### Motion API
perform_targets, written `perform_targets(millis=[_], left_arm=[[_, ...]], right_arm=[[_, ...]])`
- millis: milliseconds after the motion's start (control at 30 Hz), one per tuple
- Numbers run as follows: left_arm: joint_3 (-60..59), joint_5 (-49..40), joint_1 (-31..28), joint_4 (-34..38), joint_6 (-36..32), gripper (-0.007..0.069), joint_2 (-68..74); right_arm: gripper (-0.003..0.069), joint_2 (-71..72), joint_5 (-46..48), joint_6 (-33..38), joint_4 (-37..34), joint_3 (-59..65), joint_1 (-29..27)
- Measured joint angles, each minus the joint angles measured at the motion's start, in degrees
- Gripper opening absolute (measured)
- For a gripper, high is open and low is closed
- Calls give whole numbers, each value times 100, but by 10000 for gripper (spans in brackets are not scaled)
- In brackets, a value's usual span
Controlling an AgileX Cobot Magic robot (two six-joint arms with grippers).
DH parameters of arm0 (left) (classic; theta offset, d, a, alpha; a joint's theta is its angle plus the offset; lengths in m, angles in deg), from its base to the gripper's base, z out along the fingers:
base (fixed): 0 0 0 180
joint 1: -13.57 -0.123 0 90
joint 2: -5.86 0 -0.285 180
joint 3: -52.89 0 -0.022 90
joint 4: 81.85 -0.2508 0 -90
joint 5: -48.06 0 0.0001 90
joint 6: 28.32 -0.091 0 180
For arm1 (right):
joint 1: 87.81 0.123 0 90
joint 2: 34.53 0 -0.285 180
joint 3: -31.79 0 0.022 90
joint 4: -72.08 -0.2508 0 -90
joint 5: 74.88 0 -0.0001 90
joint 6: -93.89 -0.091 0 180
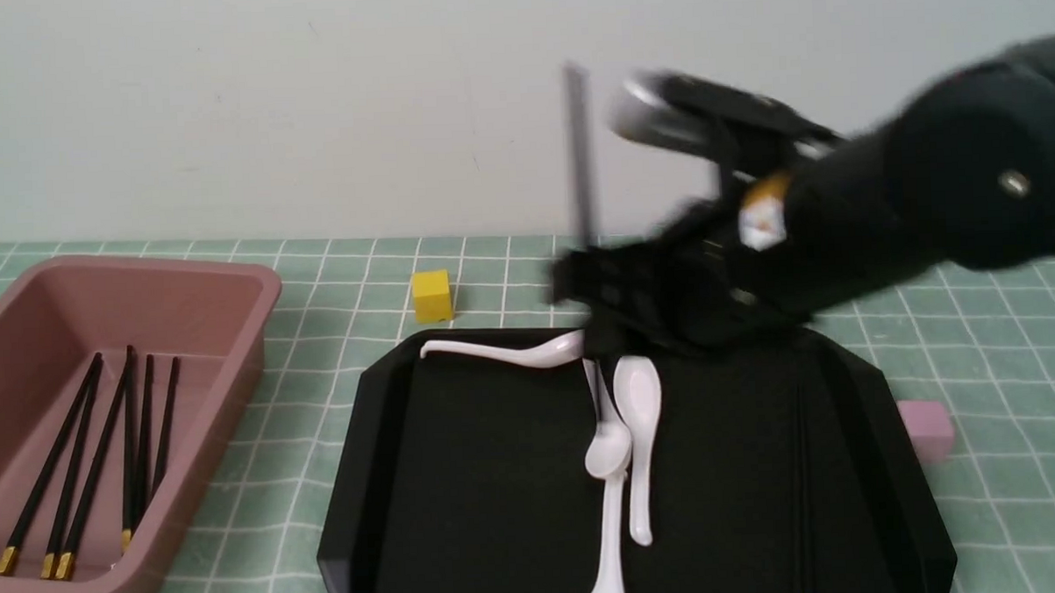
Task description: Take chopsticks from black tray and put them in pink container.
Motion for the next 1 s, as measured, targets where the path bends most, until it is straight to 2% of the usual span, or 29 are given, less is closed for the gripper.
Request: perform_targets(millis=[267, 467, 633, 733, 900, 1000], left_arm=[[0, 0, 0, 0, 0, 208, 0], [0, 0, 0, 0, 0, 217, 0], [0, 0, 0, 0, 0, 218, 0], [0, 0, 0, 0, 0, 221, 0], [0, 0, 0, 0, 0, 221, 0], [0, 0, 0, 0, 0, 221, 0]], right_arm=[[109, -2104, -1589, 1924, -1887, -1893, 1110], [109, -3663, -2797, 2565, -2789, -2853, 1479], [116, -4330, -3399, 2725, -3013, -3101, 1580], [157, -4581, -3564, 2738, -3063, -3114, 1609], [296, -4605, -3533, 2743, -3104, -3150, 1609], [341, -4551, -3293, 2749, -3092, -3153, 1609]])
